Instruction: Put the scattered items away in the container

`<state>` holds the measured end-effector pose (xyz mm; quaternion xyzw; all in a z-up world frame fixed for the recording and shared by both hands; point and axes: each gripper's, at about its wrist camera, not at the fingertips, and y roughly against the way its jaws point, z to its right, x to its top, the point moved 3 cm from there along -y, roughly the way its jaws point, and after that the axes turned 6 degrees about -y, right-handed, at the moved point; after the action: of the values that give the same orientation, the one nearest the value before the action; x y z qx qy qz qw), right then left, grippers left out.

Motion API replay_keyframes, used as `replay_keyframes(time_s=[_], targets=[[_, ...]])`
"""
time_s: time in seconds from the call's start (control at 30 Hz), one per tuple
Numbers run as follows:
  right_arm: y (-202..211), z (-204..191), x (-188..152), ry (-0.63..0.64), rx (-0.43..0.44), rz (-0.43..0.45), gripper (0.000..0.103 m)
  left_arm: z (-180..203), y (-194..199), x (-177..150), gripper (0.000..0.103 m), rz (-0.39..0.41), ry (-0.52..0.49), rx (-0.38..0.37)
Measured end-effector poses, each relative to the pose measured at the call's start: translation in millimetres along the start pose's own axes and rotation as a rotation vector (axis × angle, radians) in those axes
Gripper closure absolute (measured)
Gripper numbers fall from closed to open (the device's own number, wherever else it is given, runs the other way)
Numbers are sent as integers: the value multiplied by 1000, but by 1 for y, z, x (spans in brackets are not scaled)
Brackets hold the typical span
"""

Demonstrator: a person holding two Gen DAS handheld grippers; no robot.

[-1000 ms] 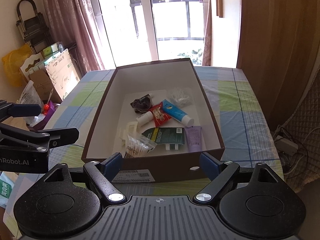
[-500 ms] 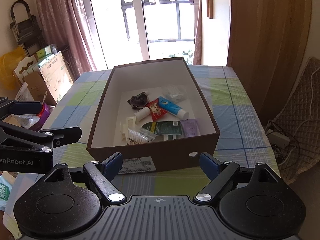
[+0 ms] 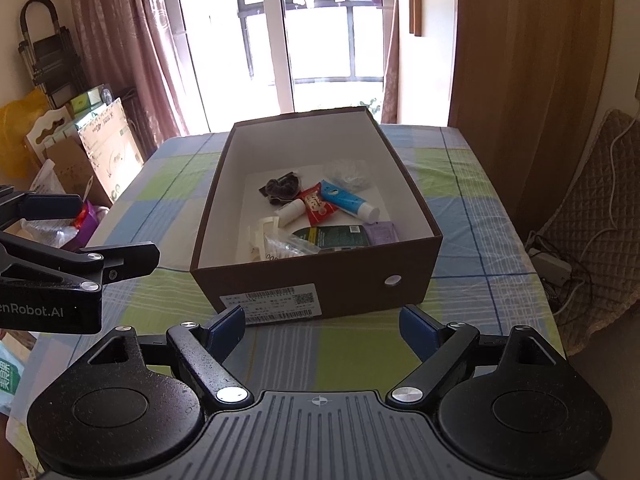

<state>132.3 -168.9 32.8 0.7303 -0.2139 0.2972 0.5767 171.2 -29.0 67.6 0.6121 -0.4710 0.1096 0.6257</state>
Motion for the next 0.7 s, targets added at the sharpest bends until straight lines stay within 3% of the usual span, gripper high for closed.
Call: replay_keyframes(time_s=[0.7], targets=[[12,-12,-22,12,-4,1,13,2,20,-20,4,-9,-2,15]])
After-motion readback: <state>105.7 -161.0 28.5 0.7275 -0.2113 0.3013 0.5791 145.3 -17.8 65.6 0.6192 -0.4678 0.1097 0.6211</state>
